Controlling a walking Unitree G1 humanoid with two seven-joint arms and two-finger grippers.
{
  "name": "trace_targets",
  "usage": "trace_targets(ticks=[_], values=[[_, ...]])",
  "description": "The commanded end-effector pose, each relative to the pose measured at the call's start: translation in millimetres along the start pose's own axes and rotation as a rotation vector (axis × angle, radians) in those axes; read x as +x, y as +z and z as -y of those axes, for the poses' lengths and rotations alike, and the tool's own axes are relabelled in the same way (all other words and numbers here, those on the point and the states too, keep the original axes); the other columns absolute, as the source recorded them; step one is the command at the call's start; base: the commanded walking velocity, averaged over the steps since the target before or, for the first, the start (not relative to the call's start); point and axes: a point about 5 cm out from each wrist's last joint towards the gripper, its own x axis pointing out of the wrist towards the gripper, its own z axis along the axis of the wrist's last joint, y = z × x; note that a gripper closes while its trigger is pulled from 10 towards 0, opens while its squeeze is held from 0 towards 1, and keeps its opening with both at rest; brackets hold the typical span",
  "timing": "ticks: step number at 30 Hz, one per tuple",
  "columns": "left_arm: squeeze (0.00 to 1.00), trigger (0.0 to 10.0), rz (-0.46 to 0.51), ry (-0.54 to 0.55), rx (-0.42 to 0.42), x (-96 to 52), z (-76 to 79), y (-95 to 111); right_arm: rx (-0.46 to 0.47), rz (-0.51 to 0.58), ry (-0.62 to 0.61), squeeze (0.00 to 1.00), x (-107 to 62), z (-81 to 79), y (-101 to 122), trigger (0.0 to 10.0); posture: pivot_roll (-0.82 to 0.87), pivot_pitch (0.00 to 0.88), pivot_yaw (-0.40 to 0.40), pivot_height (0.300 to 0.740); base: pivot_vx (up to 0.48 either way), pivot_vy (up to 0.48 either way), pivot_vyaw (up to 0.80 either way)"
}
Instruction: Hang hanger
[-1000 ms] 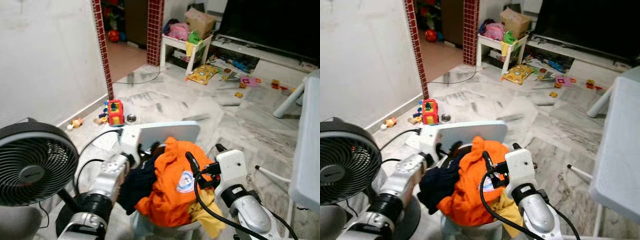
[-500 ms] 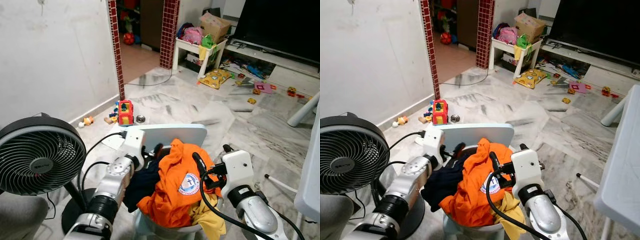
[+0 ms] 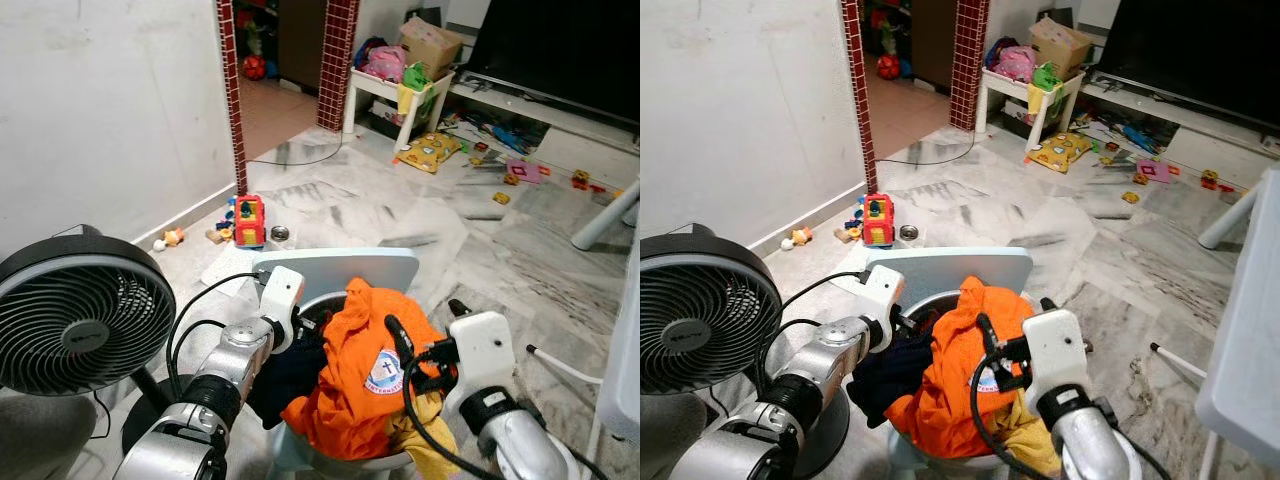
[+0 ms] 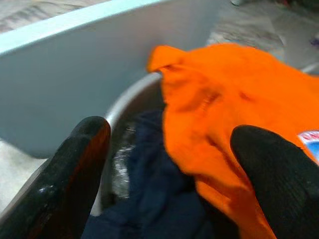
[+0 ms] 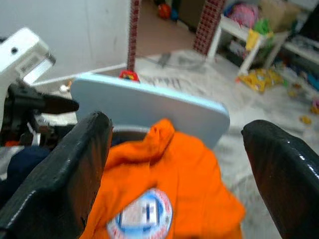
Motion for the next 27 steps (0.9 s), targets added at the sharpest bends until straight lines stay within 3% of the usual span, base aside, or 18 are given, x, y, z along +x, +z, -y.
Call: trace_targets(ticks=[1, 5, 7, 13, 17, 22, 27], values=[[0.0, 10.0, 0.008, -0.027, 0.04, 2.8, 3.5, 8.0, 0.002, 0.002, -0.015, 0.0, -5.9, 0.2, 4.5, 10.0, -0.14, 0.0, -0.073, 0.74, 0.0, 0.0, 0.0], [0.0, 10.0, -0.011, -0.053, 0.055, 6.7, 10.0, 10.3, 0.016, -0.048, -0.019, 0.0, -15.3, -1.4, -1.4, 10.0, -0.16, 0.0, -0.067, 0.74, 0.0, 0.0, 0.0], [0.0, 10.0, -0.012, -0.057, 0.087, 10.8, 16.9, 15.0, 0.055, -0.086, 0.035, 0.0, -23.6, -5.7, -2.8, 10.0, -0.18, 0.015, -0.068, 0.74, 0.0, 0.0, 0.0], [0.0, 10.0, 0.061, -0.037, 0.085, 12.5, 19.8, 26.1, 0.051, -0.082, 0.02, 0.0, -29.1, -2.0, -0.5, 10.0, -0.17, 0.01, -0.07, 0.74, 0.0, 0.0, 0.0], [0.0, 10.0, 0.192, -0.005, 0.038, 0.4, 7.6, 23.1, 0.031, -0.029, -0.057, 0.0, -16.9, 8.5, 4.3, 10.0, -0.12, 0.006, -0.077, 0.74, 0.0, 0.0, 0.0], [0.0, 10.0, 0.34, 0.039, 0.047, -18.9, 0.3, 25.9, 0.031, 0.017, -0.111, 0.0, -7.7, 16.0, 9.1, 10.0, -0.06, 0.0, -0.087, 0.74, 0.0, 0.0, 0.0], [0.0, 10.0, 0.457, 0.052, 0.065, -44.1, 3.8, 26.2, 0.048, 0.052, -0.153, 0.0, 3.0, 23.7, 10.7, 10.0, -0.03, 0.0, -0.091, 0.74, 0.0, 0.0, 0.0]])
